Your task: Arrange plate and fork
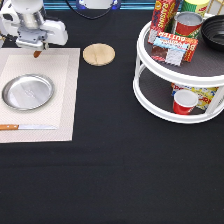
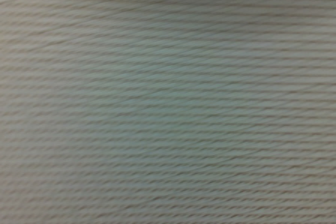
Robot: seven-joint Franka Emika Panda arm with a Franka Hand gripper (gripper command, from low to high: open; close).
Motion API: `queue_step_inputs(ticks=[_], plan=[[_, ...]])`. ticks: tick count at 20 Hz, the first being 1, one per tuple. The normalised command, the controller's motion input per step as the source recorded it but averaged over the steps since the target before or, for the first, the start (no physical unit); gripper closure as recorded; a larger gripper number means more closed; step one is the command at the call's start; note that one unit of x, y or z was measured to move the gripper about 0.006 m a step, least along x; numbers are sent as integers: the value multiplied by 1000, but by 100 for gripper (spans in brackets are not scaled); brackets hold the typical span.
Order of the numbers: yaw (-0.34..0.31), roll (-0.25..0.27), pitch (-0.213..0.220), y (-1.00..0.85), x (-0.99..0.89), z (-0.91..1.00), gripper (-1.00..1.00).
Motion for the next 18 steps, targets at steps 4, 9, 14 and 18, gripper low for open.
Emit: queue_step_inputs(ticks=[4,9,14,18], plan=[[-339,11,-45,0,9,-9,100],[-368,20,-5,0,-9,0,100],[-375,23,0,0,-29,0,100],[-375,25,0,0,-30,0,100]])
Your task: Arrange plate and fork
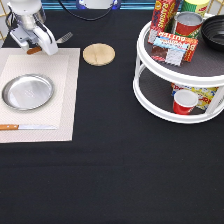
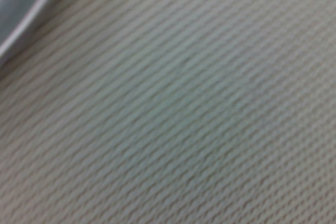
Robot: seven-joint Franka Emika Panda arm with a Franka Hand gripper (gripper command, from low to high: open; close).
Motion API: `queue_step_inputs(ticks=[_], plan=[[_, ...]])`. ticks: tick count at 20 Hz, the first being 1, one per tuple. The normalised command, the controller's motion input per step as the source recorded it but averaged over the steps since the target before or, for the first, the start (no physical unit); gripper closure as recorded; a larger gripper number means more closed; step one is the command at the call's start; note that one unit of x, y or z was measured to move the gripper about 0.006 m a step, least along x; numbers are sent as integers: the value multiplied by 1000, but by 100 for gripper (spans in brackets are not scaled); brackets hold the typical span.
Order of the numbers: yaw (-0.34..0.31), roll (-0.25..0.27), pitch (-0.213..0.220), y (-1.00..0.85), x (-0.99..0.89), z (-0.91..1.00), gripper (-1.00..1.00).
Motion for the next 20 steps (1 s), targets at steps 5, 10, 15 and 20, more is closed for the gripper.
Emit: queue_step_inputs(ticks=[5,10,15,20], plan=[[-361,9,-7,0,-2,-3,100],[-296,0,-16,-66,182,0,100],[-133,-1,-1,-467,383,14,100],[-19,9,0,-766,327,-39,100]])
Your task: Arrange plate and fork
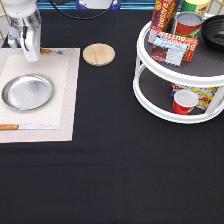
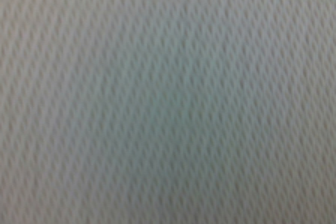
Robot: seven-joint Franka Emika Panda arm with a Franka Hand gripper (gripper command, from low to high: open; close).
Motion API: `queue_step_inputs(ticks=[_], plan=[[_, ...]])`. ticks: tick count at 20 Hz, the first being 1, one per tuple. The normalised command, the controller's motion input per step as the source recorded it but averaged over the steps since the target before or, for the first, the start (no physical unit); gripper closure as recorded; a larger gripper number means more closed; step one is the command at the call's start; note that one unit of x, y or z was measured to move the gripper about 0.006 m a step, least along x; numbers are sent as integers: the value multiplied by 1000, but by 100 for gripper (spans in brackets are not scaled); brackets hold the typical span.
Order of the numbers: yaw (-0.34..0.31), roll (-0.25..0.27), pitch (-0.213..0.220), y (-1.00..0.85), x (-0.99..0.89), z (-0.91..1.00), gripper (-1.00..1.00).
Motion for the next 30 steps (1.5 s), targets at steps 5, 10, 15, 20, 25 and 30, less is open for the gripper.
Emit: queue_step_inputs(ticks=[5,10,15,20,25,30], plan=[[-14,1,0,-576,243,-50,100],[-94,-10,6,-153,-75,-21,100],[-46,-2,0,0,-77,0,100],[-60,-7,0,0,-196,-21,100],[-32,-6,-2,0,-435,-119,100],[-15,-2,0,0,-403,-123,100]])
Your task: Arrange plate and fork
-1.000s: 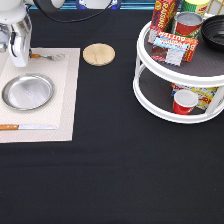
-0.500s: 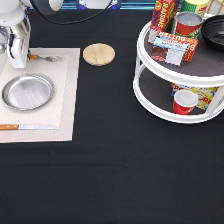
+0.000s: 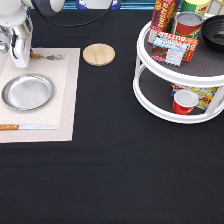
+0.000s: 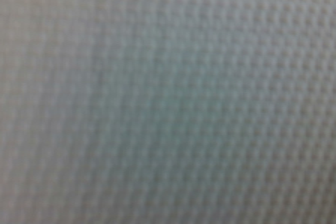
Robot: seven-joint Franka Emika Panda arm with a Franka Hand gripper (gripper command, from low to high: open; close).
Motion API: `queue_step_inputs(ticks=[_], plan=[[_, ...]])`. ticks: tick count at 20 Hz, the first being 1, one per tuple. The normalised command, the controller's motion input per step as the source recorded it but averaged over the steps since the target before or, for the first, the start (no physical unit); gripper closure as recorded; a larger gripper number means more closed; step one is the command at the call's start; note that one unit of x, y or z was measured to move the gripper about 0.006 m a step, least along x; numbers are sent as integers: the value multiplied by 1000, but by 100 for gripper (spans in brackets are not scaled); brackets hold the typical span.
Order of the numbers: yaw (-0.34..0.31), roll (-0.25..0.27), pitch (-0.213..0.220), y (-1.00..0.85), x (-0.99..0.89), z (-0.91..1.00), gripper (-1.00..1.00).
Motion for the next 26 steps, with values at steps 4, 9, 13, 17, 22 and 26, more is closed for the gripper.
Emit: queue_step_inputs(ticks=[4,9,13,17,22,26], plan=[[0,0,0,-8,46,26,100],[-11,0,0,-50,329,139,-100],[-64,-5,0,-7,169,353,-100],[-59,-40,-12,61,14,506,-100],[-2,-138,-3,495,63,895,-100],[0,-232,2,870,189,889,-100]])
